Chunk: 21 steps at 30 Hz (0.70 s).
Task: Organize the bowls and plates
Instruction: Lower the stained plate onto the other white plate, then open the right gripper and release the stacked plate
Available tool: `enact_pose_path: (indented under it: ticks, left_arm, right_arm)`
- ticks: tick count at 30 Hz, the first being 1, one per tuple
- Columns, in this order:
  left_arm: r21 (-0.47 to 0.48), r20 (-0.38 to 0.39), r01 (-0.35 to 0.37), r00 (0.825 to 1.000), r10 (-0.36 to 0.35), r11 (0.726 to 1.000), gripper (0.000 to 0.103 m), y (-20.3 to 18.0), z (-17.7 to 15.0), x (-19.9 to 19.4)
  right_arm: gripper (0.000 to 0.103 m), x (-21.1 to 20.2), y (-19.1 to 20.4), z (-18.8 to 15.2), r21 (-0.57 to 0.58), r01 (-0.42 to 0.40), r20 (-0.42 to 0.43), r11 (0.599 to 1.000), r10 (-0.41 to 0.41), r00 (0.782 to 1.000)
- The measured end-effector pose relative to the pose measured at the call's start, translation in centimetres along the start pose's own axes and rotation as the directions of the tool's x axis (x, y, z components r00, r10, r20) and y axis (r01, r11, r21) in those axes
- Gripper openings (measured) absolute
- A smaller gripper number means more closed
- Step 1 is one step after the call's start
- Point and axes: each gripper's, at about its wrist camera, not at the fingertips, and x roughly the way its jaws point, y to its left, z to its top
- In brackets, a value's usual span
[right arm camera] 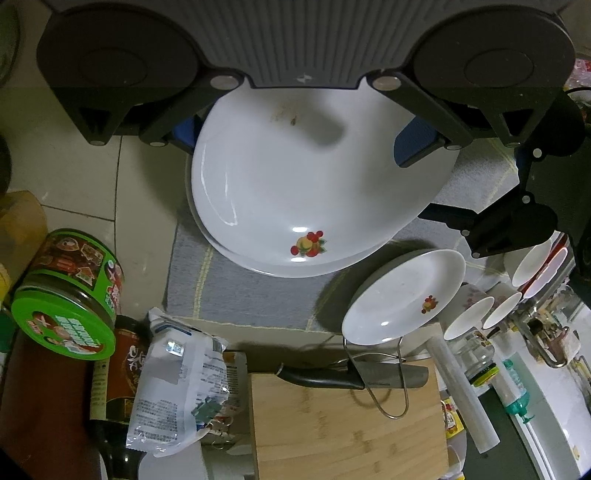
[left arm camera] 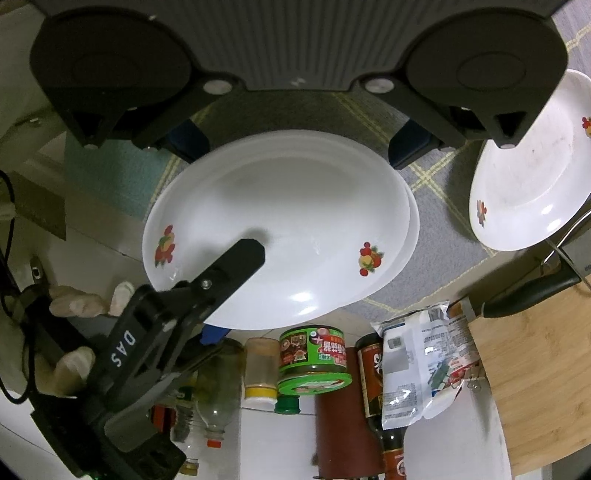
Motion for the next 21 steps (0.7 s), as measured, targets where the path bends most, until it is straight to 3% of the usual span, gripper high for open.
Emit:
enact_pose_path:
  ticks: [21]
  left_arm:
    - [-0.008, 0.028, -0.008, 1.0, 0.009, 1.0, 0.102, -0.2, -0.2, -0.5]
  right_arm:
    - [0.103, -0.8, 1.5, -0.8, -0.026, 0.09, -0.039, 0.996, -0.091, 0.995]
